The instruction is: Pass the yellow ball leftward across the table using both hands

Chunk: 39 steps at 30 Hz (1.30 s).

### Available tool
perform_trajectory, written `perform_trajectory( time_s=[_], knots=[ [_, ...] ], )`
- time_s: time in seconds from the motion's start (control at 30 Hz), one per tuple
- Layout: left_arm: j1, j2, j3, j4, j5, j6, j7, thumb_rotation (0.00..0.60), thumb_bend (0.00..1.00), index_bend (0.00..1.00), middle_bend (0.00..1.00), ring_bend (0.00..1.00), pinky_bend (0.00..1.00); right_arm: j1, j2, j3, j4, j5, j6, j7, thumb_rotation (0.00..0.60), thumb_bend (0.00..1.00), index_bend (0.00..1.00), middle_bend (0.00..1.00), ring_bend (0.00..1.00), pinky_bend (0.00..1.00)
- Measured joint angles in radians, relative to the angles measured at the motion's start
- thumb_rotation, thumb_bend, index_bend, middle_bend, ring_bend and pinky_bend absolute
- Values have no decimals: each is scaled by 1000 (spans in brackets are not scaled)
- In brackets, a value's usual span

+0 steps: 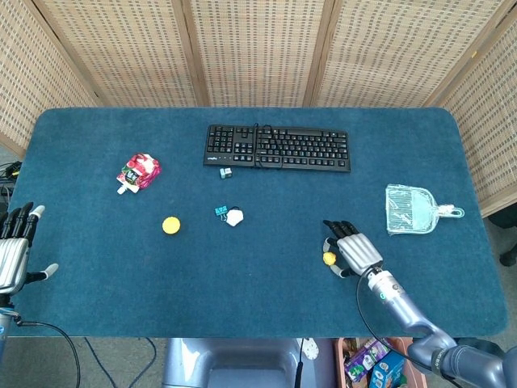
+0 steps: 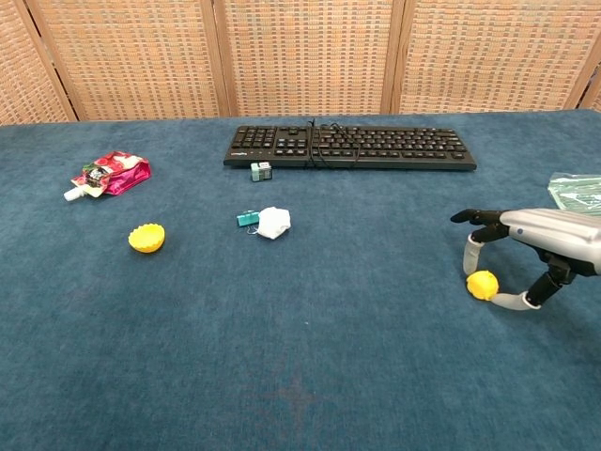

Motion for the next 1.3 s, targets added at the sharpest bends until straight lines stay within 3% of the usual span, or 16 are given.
perform_trajectory(
  time_s=[0.43,0.7,0.97,1.3],
  knots=[
    [-1,-2,2,0,-1,-2,2,600,0,0,0,0,0,2,7,1,-12,2,13,19,600,316,498,0,0,0],
    [-1,3,2,-1,-1,-3,-7,600,0,0,0,0,0,39,64,28,-127,-29,31,13,600,316,499,0,0,0],
    [-1,13,4,-1,2,-10,-30,600,0,0,0,0,0,197,97,100,-247,-57,-74,-2,600,339,506,0,0,0],
    [-12,19,0,7,-18,-44,-49,600,0,0,0,0,0,404,22,115,-185,-116,-258,-77,600,345,524,0,0,0]
  ],
)
